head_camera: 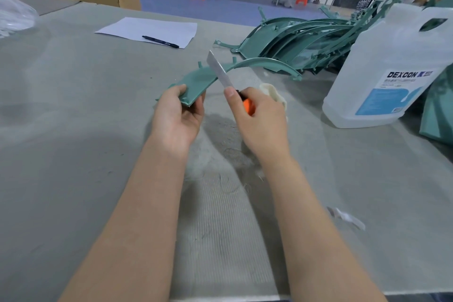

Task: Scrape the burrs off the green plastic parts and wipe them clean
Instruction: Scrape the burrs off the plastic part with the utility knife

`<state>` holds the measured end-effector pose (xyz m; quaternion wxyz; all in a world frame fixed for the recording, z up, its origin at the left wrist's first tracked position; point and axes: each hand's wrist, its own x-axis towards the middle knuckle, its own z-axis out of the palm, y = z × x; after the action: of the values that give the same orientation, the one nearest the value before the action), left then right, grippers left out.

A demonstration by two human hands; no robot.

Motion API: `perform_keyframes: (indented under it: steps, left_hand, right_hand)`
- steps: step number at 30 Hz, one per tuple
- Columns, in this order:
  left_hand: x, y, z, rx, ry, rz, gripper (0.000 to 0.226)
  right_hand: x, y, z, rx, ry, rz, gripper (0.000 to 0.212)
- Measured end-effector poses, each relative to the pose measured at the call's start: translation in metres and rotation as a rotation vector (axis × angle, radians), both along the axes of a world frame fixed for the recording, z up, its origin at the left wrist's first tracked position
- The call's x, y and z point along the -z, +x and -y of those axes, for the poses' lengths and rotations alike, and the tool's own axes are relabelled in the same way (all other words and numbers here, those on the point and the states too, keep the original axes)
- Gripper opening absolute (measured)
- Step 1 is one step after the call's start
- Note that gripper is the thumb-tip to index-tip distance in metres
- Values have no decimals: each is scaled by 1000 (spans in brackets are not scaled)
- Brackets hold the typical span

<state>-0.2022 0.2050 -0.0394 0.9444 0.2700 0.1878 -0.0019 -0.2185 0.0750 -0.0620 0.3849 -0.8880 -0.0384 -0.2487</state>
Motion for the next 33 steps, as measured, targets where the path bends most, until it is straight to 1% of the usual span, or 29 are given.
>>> perform_keyframes:
  steps: [3,16,21,23,25,27,29,33]
  left_hand:
    - [-1,0,1,15,3,4,15]
    - [1,2,3,84,5,-2,15]
    - [2,2,4,95,13,-12,11]
    - [2,2,2,98,3,-16,15]
    - [2,1,-1,103,-18,-14,12]
    - [1,0,-3,82,-5,-8,14]
    - [0,0,-2,62,22,-19,17]
    - [0,-1,0,16,28,-10,19]
  right_hand:
    - [0,1,2,43,5,54,40]
    - [0,5,7,97,-21,18,38]
    - [1,5,6,117,-31,42,37]
    - [1,6,8,142,-30,45,37]
    - [0,12,16,200,11,20,41]
    - [-2,17,28,260,46,-14,44]
    - [-1,19,36,301,27,-22,44]
    - [-1,16,40,296,45,-22,46]
